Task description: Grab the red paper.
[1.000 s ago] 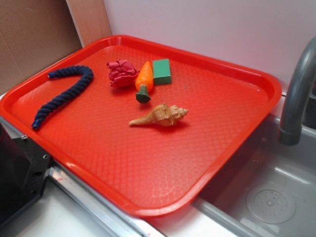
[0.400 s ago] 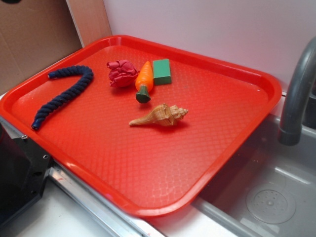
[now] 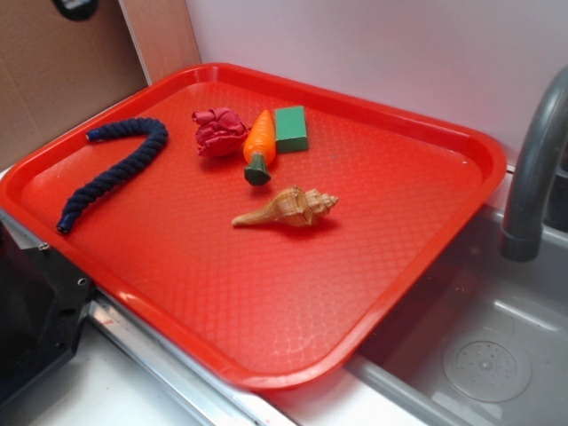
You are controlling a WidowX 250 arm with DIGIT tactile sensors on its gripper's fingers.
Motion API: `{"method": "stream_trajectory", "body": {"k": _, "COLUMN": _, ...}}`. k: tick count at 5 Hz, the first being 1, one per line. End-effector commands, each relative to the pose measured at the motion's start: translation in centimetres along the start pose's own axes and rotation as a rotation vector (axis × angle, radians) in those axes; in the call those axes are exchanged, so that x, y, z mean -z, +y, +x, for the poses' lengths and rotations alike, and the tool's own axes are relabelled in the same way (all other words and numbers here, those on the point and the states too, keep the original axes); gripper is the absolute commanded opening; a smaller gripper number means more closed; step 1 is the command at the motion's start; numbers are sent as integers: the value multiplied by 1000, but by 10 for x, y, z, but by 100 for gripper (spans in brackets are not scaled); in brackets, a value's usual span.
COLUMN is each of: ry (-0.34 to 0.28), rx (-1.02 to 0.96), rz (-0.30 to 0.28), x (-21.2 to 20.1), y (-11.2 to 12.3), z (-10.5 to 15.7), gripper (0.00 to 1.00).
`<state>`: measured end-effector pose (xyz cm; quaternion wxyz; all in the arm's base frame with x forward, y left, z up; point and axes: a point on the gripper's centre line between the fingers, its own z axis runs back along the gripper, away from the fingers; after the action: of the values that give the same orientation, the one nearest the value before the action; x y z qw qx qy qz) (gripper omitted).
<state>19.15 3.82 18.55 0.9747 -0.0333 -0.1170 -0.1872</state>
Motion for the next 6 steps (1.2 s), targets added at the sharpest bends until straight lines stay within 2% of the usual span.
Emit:
{"method": "stream_trajectory", "body": {"k": 1, "ry": -46, "rx": 107, "rz": 62, "x": 36, "y": 18, "z": 30, "gripper": 100}}
{"method": "stream_trajectory", "body": {"k": 2, "ry": -51, "rx": 160, "rz": 112, "x": 61, "y": 23, "z": 39, "gripper": 100}}
{"method": "stream_trajectory", "body": {"k": 3, "ry": -67, "rx": 201, "rz": 114, "x": 81, "y": 25, "z": 44, "gripper": 100}}
{"method": "stream_trajectory", "body": {"k": 4, "ry": -74, "rx": 212, "rz": 65, "x": 100, "y": 25, "z": 42, "gripper": 100}}
{"method": "stream_trajectory", "body": {"k": 6, "ry": -5, "rx": 254, "rz": 54, "x": 129, "y": 18, "z": 25, "gripper": 100}}
